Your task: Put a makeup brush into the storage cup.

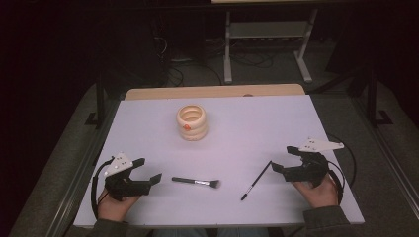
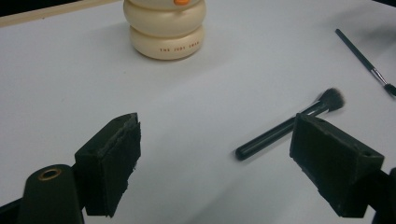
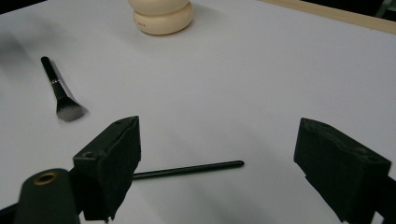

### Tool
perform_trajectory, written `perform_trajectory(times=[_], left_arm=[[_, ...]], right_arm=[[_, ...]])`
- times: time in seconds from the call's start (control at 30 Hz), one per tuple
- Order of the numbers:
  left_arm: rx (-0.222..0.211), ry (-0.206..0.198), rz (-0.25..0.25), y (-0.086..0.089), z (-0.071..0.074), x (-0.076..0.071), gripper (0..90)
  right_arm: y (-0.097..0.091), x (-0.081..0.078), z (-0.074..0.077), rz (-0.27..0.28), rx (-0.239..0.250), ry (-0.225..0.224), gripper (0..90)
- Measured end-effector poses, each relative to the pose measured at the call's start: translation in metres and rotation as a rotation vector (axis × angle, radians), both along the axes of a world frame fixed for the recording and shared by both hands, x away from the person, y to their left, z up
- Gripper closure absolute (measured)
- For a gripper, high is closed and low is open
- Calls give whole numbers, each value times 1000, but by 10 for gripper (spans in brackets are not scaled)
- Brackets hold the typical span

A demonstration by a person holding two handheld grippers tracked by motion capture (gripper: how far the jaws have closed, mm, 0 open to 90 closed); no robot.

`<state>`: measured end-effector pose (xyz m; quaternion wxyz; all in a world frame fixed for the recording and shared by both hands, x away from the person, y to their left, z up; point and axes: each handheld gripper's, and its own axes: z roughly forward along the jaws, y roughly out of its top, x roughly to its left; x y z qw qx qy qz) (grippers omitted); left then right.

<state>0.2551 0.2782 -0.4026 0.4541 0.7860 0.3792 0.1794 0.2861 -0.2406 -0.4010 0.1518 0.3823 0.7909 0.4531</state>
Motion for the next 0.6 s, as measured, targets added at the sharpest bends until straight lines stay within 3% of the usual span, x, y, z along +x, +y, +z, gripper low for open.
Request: perform_trajectory(times=[0.37, 0.6], left_arm=[[15, -10, -7, 2, 1, 0, 160], [3, -11, -5, 1, 1, -1, 161]], right_arm=[[-2, 0, 0, 8, 1, 3, 140], [-1, 0, 0, 14, -1, 7, 142]])
